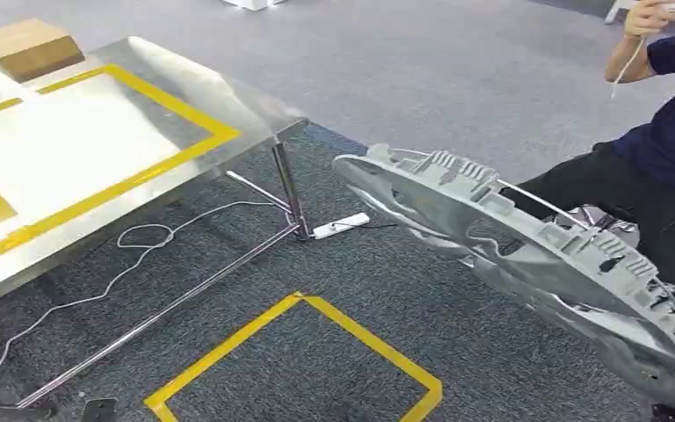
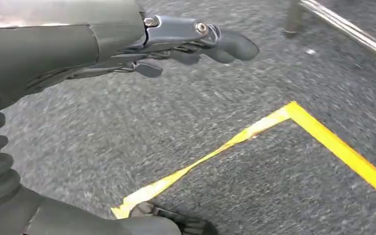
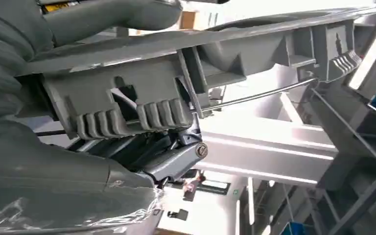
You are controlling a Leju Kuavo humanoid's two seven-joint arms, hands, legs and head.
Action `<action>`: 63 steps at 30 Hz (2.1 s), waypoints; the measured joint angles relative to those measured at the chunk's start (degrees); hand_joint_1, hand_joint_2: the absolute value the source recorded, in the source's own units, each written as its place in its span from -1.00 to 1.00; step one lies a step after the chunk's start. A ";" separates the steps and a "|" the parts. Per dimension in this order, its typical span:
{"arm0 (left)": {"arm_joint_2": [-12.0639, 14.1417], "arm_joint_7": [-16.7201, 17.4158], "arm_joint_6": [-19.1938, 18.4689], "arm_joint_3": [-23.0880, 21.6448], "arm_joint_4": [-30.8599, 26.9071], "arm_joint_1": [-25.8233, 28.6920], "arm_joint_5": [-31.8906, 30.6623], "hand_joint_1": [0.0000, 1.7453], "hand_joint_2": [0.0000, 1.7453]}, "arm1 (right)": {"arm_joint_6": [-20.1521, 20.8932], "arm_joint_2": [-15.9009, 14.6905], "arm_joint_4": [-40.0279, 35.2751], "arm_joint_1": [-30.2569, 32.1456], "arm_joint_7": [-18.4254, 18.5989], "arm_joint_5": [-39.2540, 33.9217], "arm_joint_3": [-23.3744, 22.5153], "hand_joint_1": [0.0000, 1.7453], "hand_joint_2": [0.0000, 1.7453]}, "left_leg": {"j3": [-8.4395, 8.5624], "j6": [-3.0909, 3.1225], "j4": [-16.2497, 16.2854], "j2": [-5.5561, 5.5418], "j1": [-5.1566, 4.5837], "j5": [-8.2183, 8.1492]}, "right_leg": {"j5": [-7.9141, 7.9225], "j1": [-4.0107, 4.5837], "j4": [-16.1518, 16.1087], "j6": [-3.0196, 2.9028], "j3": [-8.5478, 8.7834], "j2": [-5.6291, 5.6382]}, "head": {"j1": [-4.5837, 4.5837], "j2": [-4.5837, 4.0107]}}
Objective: Take the parts from the cabinet and place them on the table.
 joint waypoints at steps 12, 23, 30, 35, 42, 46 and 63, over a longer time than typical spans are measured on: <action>-0.11 -0.57 -0.02 0.09 0.04 -0.71 0.41 -1.00 1.00 | -0.37 -0.02 0.02 0.47 0.79 0.22 -1.40 1.00 1.00 | 3.18 1.73 -5.12 4.19 -0.75 2.42 | -1.09 1.04 -0.24 1.29 1.13 -8.84 | 0.13 0.00; -0.26 0.17 0.31 0.07 0.22 -0.74 -0.61 -1.00 1.00 | -0.44 -0.04 0.04 0.73 1.31 0.17 -2.10 1.00 1.00 | 3.95 2.47 -5.38 -4.02 0.30 2.72 | 0.13 0.03 1.60 2.34 -0.92 1.69 | 1.01 0.00; -0.13 0.26 0.33 0.04 0.35 -0.58 -0.83 -1.00 1.00 | -0.83 -0.04 0.02 0.56 1.64 0.28 -2.23 1.00 1.00 | 1.06 0.20 -1.76 -1.70 0.08 0.78 | -0.33 -0.09 -0.01 0.06 0.26 -0.31 | 0.00 0.00; -0.39 0.22 0.48 0.00 0.37 -1.08 -1.16 -1.00 1.00 | -0.92 -0.04 0.04 0.58 1.73 0.26 -2.62 1.00 1.00 | -5.04 -0.10 11.12 0.71 0.27 -3.12 | -0.60 0.22 0.00 -0.25 0.40 -4.26 | 0.00 0.00; -0.44 0.31 0.83 -0.04 0.37 -1.46 -1.22 -1.00 1.00 | -0.66 -0.04 0.04 0.37 1.77 0.26 -2.82 1.00 1.00 | 2.91 1.79 -5.08 4.95 -1.02 2.61 | -1.53 1.14 -0.34 1.09 1.53 -8.88 | 0.13 0.00; -0.70 0.33 1.07 -0.15 0.37 -1.51 -1.25 -1.00 1.00 | -0.92 -0.07 0.04 0.00 1.62 0.22 -3.43 1.00 1.00 | 3.22 2.94 -5.59 2.74 -0.12 3.04 | -5.85 0.77 6.31 2.21 -1.37 -2.73 | 0.85 0.00; -0.94 0.48 0.85 -0.39 0.37 -1.44 -1.33 -1.00 1.00 | -2.58 -0.04 0.33 -0.60 1.84 2.03 -4.68 1.00 1.00 | 3.62 3.66 -5.94 -0.26 -0.48 3.37 | 0.55 0.80 -0.16 1.09 -0.81 -1.07 | 0.85 0.00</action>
